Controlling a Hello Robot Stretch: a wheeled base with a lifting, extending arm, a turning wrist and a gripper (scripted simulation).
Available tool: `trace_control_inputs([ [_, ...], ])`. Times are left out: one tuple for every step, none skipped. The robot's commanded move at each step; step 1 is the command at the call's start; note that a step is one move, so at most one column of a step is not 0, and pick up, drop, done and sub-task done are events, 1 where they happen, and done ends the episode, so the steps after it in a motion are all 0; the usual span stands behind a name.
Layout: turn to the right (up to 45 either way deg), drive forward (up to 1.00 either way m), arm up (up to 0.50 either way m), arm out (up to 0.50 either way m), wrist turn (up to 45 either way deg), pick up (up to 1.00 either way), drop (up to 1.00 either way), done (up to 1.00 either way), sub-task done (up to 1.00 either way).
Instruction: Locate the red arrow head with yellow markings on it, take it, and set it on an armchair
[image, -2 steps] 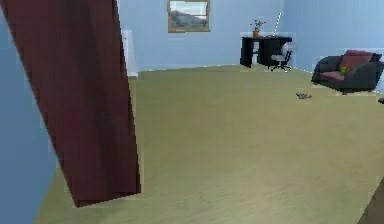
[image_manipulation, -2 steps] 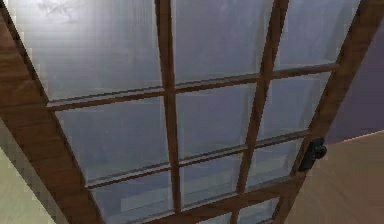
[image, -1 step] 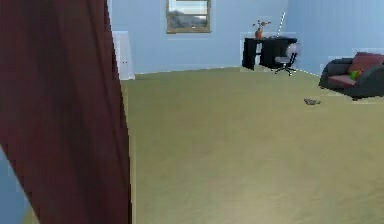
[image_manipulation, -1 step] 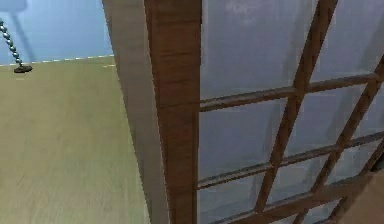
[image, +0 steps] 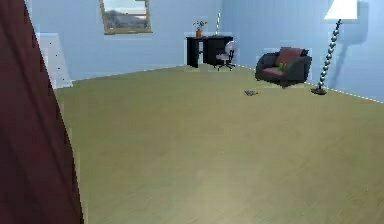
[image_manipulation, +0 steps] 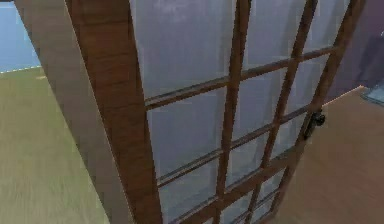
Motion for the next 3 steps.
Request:
trace_control_inputs([
  [0.0,1.0,0.0,0.0,0.0,0.0,0.0,0.0,0.0],
  [0.0,1.0,0.0,0.0,0.0,0.0,0.0,0.0,0.0],
  [0.0,1.0,0.0,0.0,0.0,0.0,0.0,0.0,0.0],
])
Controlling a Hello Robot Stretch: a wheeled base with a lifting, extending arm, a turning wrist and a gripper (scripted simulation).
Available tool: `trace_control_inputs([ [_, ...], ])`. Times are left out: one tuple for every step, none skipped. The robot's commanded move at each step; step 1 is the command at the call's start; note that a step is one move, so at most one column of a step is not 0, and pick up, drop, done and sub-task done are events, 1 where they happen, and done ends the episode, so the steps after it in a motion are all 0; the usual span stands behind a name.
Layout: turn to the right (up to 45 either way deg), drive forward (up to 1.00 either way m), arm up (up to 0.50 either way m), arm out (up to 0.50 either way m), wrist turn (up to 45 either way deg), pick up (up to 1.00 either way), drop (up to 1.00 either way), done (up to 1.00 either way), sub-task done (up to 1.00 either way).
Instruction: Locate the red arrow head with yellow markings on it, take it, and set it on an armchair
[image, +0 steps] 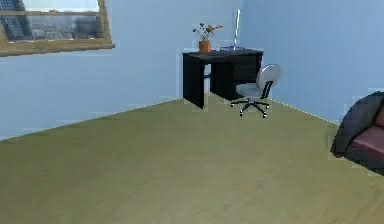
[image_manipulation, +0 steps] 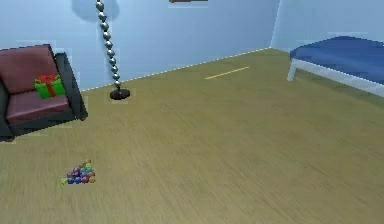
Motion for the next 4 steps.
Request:
trace_control_inputs([
  [3.0,0.0,0.0,0.0,0.0,0.0,0.0,0.0,0.0],
  [0.0,1.0,0.0,0.0,0.0,0.0,0.0,0.0,0.0],
  [0.0,1.0,0.0,0.0,0.0,0.0,0.0,0.0,0.0],
  [0.0,0.5,0.0,0.0,0.0,0.0,0.0,0.0,0.0],
])
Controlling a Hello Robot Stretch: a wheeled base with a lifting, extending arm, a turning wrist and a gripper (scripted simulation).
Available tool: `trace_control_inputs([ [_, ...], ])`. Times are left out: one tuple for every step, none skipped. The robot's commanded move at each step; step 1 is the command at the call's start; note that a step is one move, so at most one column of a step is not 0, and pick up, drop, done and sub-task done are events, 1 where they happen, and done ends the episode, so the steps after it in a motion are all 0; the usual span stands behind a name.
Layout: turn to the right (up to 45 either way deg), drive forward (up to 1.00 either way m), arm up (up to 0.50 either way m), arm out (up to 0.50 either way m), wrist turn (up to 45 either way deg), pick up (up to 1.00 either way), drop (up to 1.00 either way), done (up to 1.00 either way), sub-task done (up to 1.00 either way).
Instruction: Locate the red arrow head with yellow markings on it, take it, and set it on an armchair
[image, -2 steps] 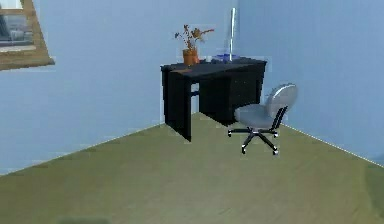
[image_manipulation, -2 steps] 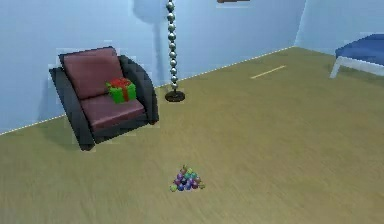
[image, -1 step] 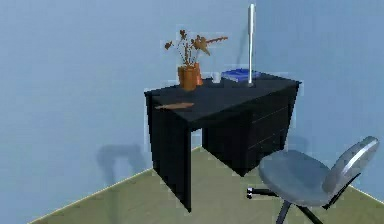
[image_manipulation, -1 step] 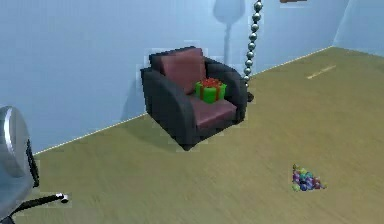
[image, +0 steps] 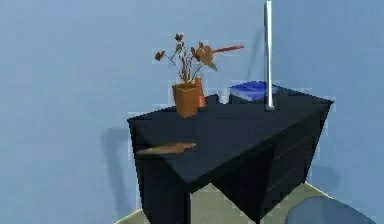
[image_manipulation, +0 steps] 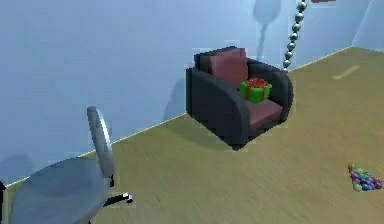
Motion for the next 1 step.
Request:
trace_control_inputs([
  [-45.0,0.0,0.0,0.0,0.0,0.0,0.0,0.0,0.0],
])
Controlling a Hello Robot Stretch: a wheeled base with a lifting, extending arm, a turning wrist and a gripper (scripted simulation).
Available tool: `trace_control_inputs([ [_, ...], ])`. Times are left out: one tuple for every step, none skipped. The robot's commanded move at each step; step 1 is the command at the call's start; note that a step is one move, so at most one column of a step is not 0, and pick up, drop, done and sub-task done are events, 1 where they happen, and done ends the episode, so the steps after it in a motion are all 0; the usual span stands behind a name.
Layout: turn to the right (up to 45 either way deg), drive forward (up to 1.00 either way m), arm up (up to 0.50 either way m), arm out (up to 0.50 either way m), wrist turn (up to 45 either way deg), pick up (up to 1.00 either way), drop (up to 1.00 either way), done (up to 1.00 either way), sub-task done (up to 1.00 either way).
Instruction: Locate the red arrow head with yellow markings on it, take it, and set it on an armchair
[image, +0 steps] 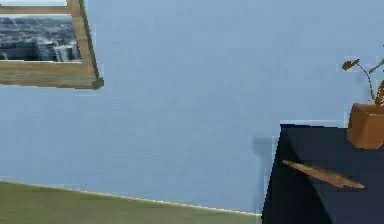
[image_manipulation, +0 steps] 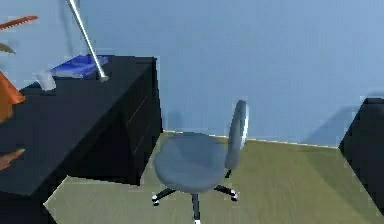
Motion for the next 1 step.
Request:
trace_control_inputs([
  [-39.0,0.0,0.0,0.0,0.0,0.0,0.0,0.0,0.0],
])
